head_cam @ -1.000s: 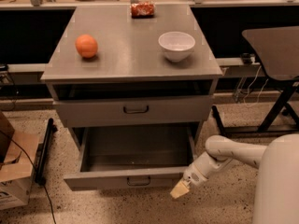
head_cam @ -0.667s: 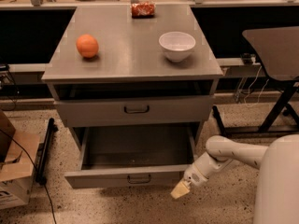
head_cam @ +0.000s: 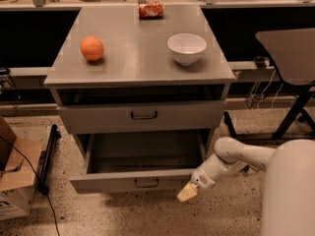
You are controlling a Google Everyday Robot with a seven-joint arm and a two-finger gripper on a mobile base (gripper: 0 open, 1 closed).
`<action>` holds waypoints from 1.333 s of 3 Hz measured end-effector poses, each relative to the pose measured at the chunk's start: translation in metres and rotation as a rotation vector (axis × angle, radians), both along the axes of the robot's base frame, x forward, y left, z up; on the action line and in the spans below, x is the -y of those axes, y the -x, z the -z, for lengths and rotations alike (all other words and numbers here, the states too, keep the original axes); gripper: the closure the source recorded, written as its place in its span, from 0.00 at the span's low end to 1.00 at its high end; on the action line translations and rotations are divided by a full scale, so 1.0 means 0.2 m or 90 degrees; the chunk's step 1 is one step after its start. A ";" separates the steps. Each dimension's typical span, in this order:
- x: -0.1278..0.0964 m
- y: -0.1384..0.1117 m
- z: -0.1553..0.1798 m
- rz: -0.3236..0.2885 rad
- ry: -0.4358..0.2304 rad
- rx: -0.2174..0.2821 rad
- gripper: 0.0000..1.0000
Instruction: Close middle drawer
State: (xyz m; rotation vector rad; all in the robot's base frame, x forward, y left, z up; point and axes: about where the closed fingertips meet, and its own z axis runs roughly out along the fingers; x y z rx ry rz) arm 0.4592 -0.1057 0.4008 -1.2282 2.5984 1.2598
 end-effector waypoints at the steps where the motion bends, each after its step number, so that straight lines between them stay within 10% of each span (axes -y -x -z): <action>1: -0.01 -0.10 -0.02 0.000 -0.007 0.007 1.00; 3: -0.01 -0.20 -0.05 -0.001 -0.015 0.017 1.00; 4: -0.03 -0.34 -0.10 0.004 -0.005 0.084 1.00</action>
Offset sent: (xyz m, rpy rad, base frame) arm 0.3751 0.0133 0.0725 0.1941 -0.2212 -0.0055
